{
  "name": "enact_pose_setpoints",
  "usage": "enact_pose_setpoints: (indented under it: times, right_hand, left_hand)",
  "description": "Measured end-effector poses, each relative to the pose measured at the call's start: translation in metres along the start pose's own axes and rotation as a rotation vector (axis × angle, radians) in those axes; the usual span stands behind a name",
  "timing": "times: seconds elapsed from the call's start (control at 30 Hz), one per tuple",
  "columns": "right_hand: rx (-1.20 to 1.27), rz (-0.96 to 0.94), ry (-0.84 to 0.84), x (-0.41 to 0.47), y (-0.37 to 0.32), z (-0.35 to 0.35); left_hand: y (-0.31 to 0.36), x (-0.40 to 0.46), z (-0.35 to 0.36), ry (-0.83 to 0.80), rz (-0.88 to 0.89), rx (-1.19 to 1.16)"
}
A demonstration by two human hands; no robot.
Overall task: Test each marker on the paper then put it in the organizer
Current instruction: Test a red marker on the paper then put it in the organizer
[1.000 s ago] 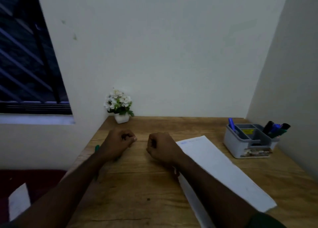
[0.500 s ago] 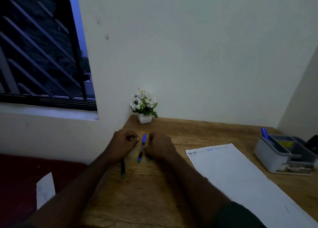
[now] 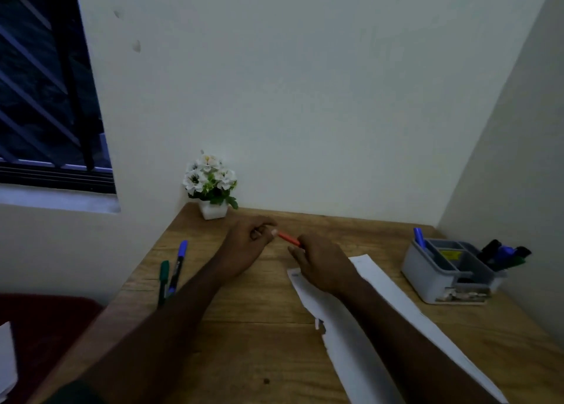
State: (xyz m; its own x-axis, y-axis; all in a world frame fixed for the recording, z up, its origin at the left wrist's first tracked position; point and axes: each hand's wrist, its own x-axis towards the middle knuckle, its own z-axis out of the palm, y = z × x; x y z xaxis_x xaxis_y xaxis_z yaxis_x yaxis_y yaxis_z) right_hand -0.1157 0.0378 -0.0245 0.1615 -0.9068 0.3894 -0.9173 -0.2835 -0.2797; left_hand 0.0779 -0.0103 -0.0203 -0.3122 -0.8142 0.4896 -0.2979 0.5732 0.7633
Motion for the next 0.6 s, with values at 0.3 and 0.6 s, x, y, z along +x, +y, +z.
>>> enact_pose_setpoints:
  times: [0.3, 0.6]
  right_hand:
    - [-0.249, 0.030, 0.176, -0.021, 0.043, 0.005]
    - [0.214, -0.035, 0.294, -0.023, 0.057, -0.008]
  left_hand:
    - [0.003, 0.016, 0.051, -0.205, 0.045, -0.090]
    - [-0.019, 0.020, 0.043, -0.024, -0.100, -0.016]
